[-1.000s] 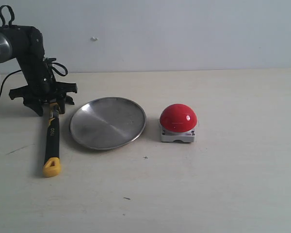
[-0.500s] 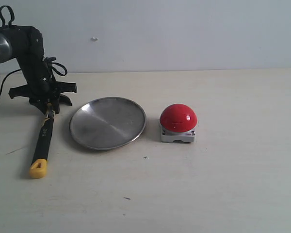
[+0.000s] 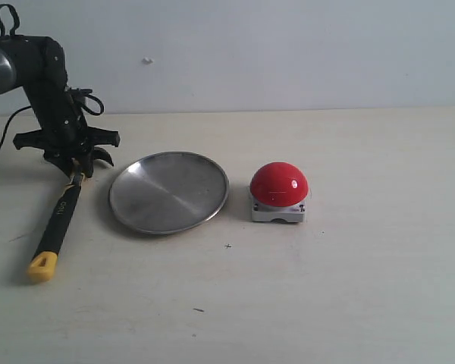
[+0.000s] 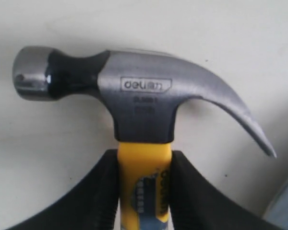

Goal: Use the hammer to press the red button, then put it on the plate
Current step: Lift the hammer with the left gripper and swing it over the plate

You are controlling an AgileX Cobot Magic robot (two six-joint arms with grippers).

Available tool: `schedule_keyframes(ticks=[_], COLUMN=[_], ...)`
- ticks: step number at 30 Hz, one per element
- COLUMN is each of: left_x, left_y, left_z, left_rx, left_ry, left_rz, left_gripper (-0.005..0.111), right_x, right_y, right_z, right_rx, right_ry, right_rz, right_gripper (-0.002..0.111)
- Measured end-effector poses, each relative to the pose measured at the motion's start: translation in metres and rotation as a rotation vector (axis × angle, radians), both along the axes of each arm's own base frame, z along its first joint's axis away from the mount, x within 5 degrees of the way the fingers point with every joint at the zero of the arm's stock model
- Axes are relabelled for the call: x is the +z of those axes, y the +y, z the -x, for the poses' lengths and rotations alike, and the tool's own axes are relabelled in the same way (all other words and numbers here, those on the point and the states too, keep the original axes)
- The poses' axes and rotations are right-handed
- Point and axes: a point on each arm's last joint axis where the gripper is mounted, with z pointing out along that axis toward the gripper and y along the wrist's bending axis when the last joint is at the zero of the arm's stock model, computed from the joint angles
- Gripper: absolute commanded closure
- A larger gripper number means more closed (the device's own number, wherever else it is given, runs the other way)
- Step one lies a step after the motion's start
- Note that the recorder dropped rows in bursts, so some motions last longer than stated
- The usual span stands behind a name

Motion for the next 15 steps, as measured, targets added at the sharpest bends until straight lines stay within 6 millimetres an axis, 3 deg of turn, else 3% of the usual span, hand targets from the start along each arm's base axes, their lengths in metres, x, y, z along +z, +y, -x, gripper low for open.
schedule_keyframes(ticks=[6,15], left_x=[0.036,0.064], left_y=[-0.001,-0.010], left_z=[0.001,0.005], left_rx=[-0.035,-0.086], left_ry=[-0.063,-0.102], left_rz=[0.052,0.215], left_gripper=[0.107,0.107], right_x=[0.000,0.000], right_y=[0.000,0.000], right_z=[0.000,0.000], right_rx=[0.000,0.000], right_ry=[0.000,0.000], right_rz=[0.000,0.000], right_gripper=[0.108,0.108])
